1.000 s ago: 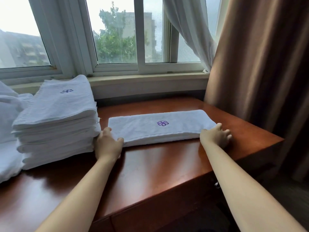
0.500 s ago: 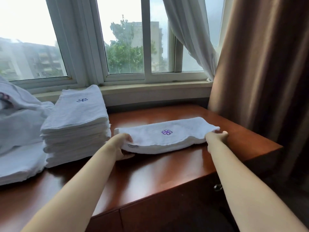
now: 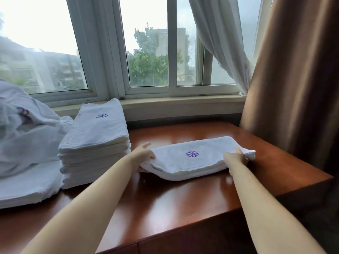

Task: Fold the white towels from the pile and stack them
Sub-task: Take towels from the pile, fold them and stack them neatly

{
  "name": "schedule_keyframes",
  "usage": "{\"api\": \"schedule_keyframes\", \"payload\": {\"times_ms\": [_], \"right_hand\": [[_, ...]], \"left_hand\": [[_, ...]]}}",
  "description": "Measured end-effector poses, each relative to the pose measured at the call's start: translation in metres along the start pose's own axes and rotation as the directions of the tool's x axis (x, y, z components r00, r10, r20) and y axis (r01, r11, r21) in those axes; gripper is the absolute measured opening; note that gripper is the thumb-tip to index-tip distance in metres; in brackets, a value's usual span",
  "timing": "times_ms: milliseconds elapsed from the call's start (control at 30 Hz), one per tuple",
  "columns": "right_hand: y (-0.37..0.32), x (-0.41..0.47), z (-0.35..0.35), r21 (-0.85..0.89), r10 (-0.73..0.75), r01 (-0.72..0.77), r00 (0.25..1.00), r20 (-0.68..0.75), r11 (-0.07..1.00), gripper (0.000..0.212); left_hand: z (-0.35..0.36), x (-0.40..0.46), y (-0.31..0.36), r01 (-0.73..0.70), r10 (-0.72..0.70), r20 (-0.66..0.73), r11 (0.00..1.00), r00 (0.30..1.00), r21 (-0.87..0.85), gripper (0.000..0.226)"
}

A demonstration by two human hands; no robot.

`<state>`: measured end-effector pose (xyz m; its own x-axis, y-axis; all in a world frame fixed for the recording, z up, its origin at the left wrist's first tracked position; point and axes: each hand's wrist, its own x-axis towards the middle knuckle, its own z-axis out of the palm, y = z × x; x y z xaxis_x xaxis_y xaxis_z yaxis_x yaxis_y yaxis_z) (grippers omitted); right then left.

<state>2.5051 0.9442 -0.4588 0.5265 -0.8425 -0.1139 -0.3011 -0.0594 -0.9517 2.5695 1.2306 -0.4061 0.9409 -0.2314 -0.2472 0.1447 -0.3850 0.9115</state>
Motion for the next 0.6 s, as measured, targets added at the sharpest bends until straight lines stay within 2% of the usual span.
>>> {"api": "schedule_keyframes", "payload": {"times_ms": [67,133,233,400,600], "right_hand": [[0.0,0.0,-0.001,-0.084,-0.062,0.064,0.998,0.03,0.994,0.052],[-0.011,-0.006,0.003,-0.132,-0.196,0.204,0.978,0.072,0.97,0.055],[-0.042,-0.028,0.014,-0.143,-0.4,0.418,0.906,0.135,0.897,0.062],[-0.088,-0.084,0.029,-0.052,-0.563,0.588,0.793,0.234,0.807,0.063],[-0.131,-0.157,0.028,0.109,-0.662,0.66,0.703,0.261,0.743,0.063]], "left_hand": [[-0.001,0.002,0.001,-0.042,0.034,0.059,0.991,0.998,0.13,0.072],[0.0,0.005,0.006,-0.137,0.122,0.078,0.967,0.989,0.216,0.069],[-0.002,0.008,0.022,-0.197,0.204,-0.001,0.945,0.979,0.26,0.057],[-0.013,-0.015,0.051,-0.31,0.321,-0.09,0.943,0.943,0.119,0.065],[-0.037,-0.068,0.072,-0.435,0.421,-0.201,0.9,0.884,-0.026,0.068]]}}
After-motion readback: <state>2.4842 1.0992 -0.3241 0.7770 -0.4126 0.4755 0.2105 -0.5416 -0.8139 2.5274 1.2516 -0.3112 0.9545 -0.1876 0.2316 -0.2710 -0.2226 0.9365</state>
